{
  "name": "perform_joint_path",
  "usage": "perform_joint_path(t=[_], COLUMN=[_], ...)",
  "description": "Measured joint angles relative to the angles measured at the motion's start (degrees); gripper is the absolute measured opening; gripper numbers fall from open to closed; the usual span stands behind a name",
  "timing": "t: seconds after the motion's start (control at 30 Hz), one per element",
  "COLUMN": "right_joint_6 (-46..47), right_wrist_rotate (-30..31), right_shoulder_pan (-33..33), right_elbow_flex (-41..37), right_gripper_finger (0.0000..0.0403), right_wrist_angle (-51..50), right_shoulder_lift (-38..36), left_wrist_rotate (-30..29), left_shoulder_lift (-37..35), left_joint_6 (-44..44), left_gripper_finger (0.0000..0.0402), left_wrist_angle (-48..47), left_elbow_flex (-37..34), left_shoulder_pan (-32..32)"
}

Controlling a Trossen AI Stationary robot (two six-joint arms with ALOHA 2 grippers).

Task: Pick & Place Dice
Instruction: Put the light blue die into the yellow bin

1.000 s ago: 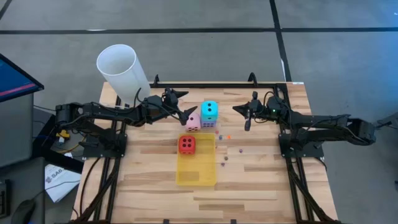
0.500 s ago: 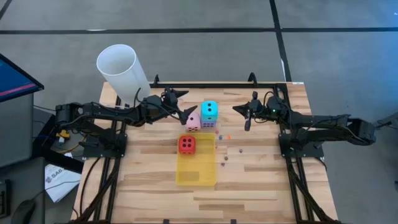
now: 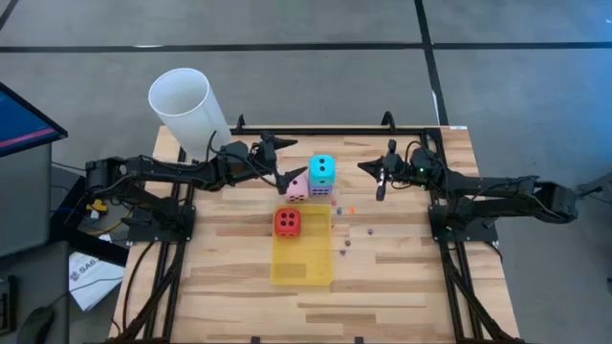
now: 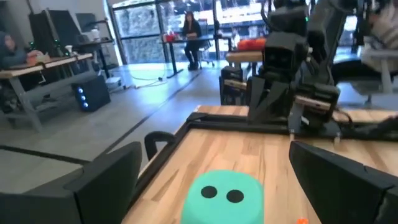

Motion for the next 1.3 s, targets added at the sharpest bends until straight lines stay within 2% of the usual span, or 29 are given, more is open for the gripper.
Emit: perform_joint_path(t=[0.17, 0.37, 0.67, 0.87, 1.07, 1.13, 1.23, 1.3], right_joint_6=[0.00, -0.02, -0.04, -0.34, -3.04, -3.04, -3.04, -3.04], right_wrist_rotate=[0.00, 0.00, 0.00, 0.00, 0.00, 0.02, 0.01, 0.02], right_shoulder_pan=[0.00, 0.00, 0.00, -0.01, -0.07, -0.07, -0.07, 0.02], right_elbow_flex=[-0.01, 0.00, 0.00, 0.00, 0.05, 0.05, 0.05, 0.05], right_gripper_finger=[0.0000, 0.0000, 0.0000, 0.0000, 0.0000, 0.0000, 0.0000, 0.0000], right_wrist_angle=[0.02, 0.04, 0.23, -0.14, 0.15, 0.13, 0.00, 0.02], right_shoulder_lift=[0.00, 0.00, -0.01, -0.52, -0.87, -0.85, -0.85, -0.85], left_wrist_rotate=[0.04, 0.17, 4.28, 4.28, 4.31, 6.10, 12.27, 12.91], left_shoulder_lift=[0.27, 2.11, 12.03, 14.22, 16.32, 17.44, 18.98, 20.06], left_joint_6=[0.11, 2.31, 3.65, 4.61, 4.74, 4.74, 4.74, 4.74], left_gripper_finger=[0.0398, 0.0398, 0.0398, 0.0398, 0.0398, 0.0398, 0.0398, 0.0398], left_wrist_angle=[-7.35, -8.16, -9.62, -21.81, -28.94, -29.24, -29.95, -29.59], left_elbow_flex=[3.82, 5.66, 12.06, 17.93, 22.85, 23.97, 25.22, 25.89], left_shoulder_pan=[-0.07, -0.11, -0.11, 0.30, 0.51, 1.10, 2.30, 2.68])
